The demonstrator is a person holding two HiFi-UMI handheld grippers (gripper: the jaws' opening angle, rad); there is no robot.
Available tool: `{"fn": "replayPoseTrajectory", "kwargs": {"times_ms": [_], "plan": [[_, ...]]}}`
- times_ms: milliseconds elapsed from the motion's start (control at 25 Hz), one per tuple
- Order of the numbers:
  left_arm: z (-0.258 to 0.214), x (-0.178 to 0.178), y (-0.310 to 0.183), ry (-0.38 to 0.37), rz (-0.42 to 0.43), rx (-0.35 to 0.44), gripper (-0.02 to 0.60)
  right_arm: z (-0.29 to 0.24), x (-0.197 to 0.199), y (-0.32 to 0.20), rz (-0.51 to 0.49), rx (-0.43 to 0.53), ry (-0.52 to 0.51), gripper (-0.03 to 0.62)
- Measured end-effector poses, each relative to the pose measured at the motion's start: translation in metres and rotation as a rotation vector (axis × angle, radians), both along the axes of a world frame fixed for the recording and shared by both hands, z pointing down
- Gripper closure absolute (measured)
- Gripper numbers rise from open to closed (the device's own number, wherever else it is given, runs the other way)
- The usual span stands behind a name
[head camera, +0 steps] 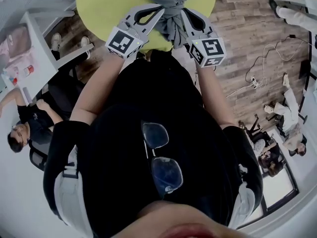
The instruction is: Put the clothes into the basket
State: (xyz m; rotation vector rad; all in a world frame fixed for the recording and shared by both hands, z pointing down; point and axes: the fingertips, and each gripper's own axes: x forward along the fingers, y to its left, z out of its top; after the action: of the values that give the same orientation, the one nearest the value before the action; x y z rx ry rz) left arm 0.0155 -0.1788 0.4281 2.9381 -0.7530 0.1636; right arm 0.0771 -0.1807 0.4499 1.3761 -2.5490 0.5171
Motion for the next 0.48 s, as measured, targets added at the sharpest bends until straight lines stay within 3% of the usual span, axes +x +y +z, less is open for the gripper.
{"fn": "replayPoseTrajectory", "kwargs": {"times_ms": [480], "plan": [[0.061,0.03,-0.039,-0.123,-0.075,-0.07,0.571,0.088,0.039,-0.037,0.013,-0.233,0.007,0.562]]}}
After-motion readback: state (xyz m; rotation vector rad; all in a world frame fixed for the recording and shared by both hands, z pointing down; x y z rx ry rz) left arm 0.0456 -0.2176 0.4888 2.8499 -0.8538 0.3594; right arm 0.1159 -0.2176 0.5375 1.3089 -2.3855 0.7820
